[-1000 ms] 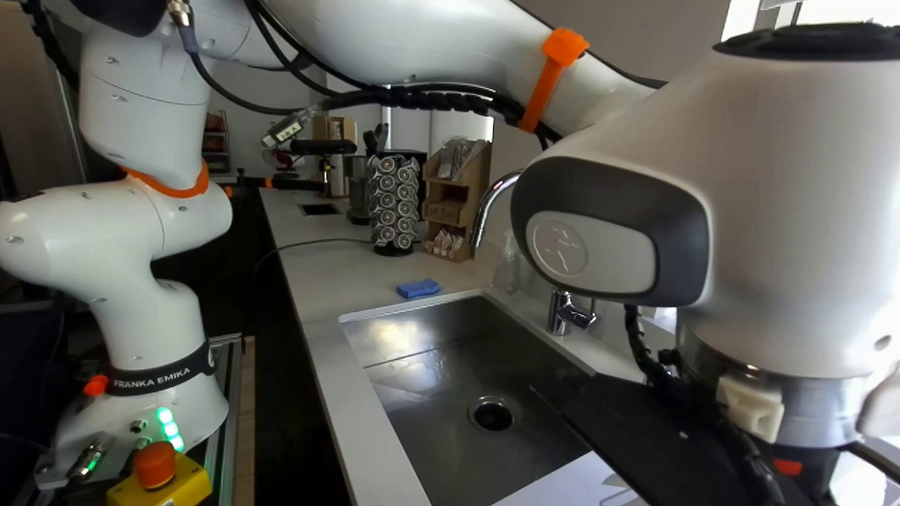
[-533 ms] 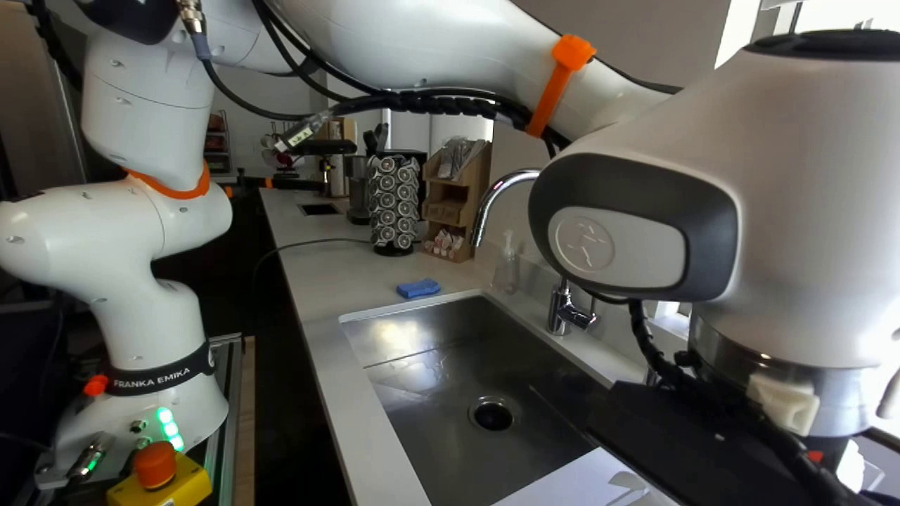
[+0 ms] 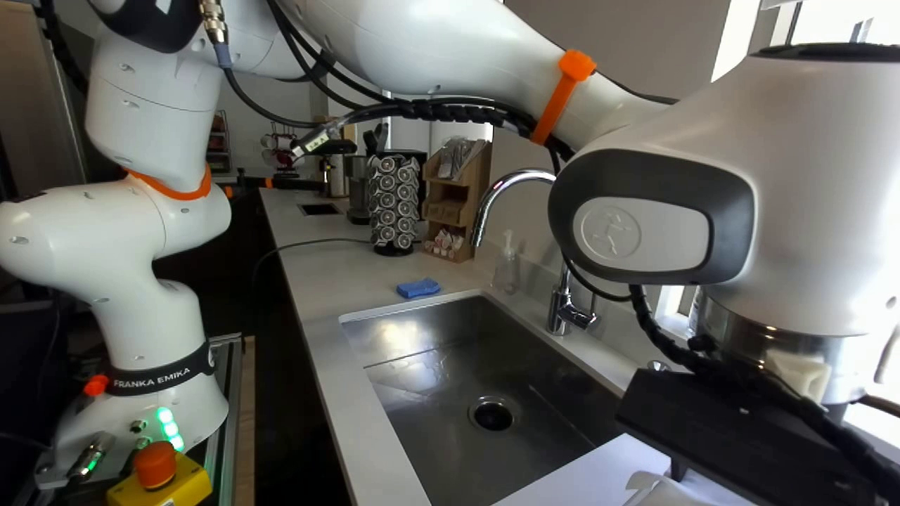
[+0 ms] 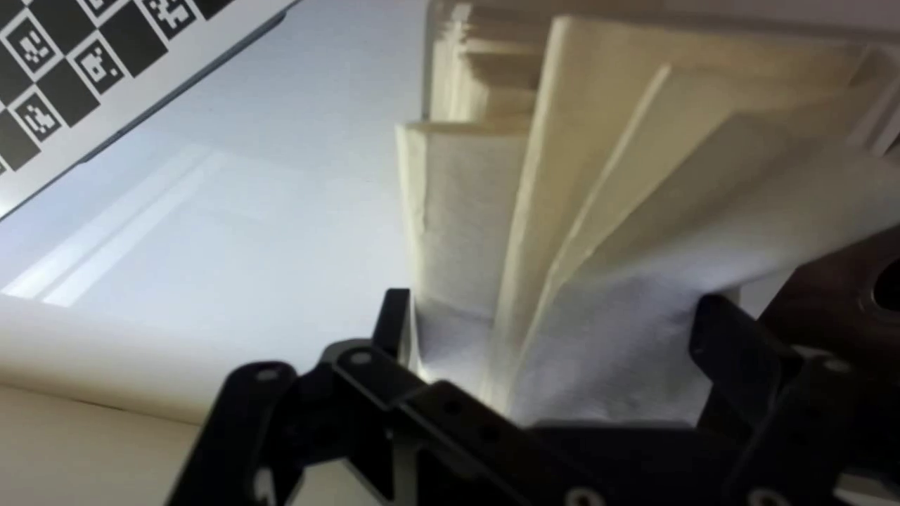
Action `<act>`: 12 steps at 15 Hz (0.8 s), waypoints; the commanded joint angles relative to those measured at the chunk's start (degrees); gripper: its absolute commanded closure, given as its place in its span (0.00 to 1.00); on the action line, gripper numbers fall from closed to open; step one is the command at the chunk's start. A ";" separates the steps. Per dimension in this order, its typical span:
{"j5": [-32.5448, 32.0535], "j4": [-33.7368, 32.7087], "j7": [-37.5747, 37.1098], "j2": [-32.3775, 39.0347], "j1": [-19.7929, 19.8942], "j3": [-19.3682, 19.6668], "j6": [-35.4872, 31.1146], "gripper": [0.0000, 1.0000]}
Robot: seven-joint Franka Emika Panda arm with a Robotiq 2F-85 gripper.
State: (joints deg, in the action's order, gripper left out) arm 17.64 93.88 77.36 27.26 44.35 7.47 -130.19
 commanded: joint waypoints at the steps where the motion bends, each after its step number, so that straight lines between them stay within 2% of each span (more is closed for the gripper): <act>1: -0.01 -0.51 -0.05 0.26 -0.03 0.06 0.28 0.00; 6: -4.59 -2.17 10.72 0.24 0.00 -0.26 2.09 0.00; 12: -3.84 -2.57 23.78 0.90 0.51 -1.33 5.11 0.00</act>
State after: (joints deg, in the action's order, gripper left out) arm 14.36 92.73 95.00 27.03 44.26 6.59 -128.11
